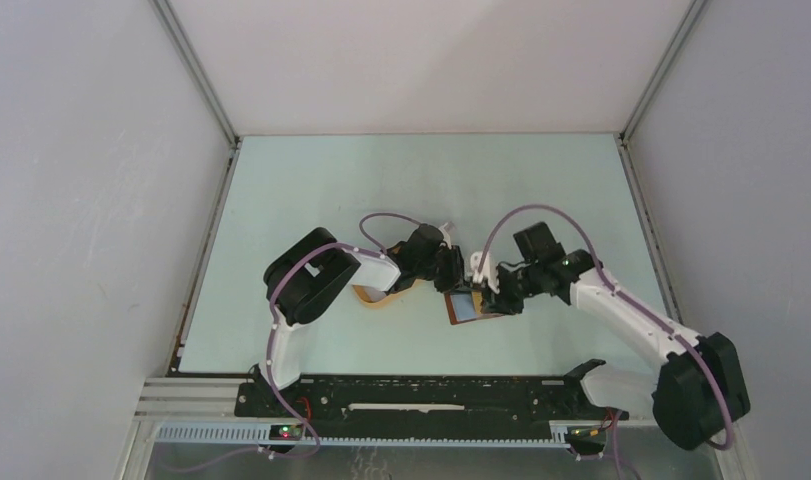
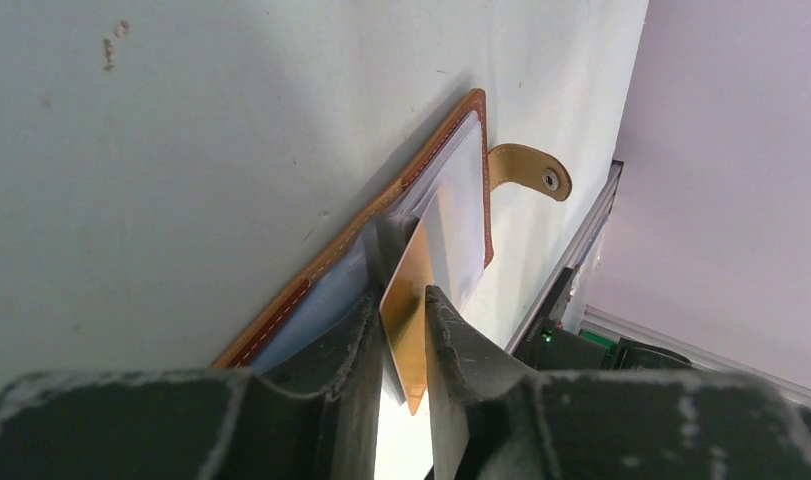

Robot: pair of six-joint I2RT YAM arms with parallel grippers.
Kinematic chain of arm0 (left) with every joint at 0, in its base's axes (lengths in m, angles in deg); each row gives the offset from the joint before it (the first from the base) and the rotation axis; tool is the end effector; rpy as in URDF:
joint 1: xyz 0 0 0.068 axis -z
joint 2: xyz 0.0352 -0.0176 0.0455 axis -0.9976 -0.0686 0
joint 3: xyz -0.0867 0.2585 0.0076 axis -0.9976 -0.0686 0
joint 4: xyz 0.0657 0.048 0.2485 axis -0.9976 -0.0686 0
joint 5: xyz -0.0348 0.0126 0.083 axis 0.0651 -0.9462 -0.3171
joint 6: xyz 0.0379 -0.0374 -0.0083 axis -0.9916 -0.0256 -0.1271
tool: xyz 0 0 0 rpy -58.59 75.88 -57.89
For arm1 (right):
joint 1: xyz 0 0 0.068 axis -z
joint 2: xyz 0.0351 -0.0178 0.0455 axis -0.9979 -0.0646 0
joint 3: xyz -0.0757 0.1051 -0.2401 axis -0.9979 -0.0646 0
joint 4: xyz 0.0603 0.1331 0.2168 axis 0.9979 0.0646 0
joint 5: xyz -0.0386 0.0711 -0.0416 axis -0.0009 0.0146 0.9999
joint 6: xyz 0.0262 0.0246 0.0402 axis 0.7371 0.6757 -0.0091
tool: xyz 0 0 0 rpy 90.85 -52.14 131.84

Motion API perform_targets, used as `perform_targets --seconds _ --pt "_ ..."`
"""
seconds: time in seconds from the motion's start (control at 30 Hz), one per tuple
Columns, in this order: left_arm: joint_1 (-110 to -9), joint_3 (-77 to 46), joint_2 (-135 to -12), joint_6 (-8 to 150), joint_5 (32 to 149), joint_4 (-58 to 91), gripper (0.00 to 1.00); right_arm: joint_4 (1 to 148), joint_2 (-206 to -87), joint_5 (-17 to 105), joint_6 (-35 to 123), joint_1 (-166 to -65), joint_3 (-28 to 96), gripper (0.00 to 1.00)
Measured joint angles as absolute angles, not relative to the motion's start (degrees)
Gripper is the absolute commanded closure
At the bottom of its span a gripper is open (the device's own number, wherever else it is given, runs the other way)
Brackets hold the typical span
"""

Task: Put the credit cards into the card holder
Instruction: Insert the credit card into the card holder.

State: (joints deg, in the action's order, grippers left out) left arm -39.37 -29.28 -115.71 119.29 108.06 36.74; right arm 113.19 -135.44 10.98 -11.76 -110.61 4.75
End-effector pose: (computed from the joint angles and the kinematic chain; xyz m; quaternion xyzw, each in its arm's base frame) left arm 0.2662 -0.3048 0.1059 -0.0021 0.8771 -0.4696 0.1008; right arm 0.1948 0.1132 0.2278 -0.6093 0.6849 0.2799 0.2852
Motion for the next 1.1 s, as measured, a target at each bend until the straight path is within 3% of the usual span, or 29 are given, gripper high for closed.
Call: perform_targets --seconds 0.13,0.4,0.77,1.1 --pt "-39.37 -29.28 -115.71 119.29 108.08 36.81 0.71 109.76 -132.01 13.52 -19.83 -117.8 -0.01 0.81" --pt "-39.37 -29.28 -115.71 119.29 108.1 37.07 0.69 95.75 -138.96 29.5 -23.45 -129.19 -2.13 0.86" --pt "-39.35 -29.28 -115.73 119.29 108.25 37.27 0.68 88.95 -146.13 41.95 -23.32 -130.66 -2.2 0.9" --pt "-39.37 -29.28 -116.01 119.27 108.67 37.99 0.65 89.26 -146.67 44.55 -23.13 -130.55 -2.2 0.92"
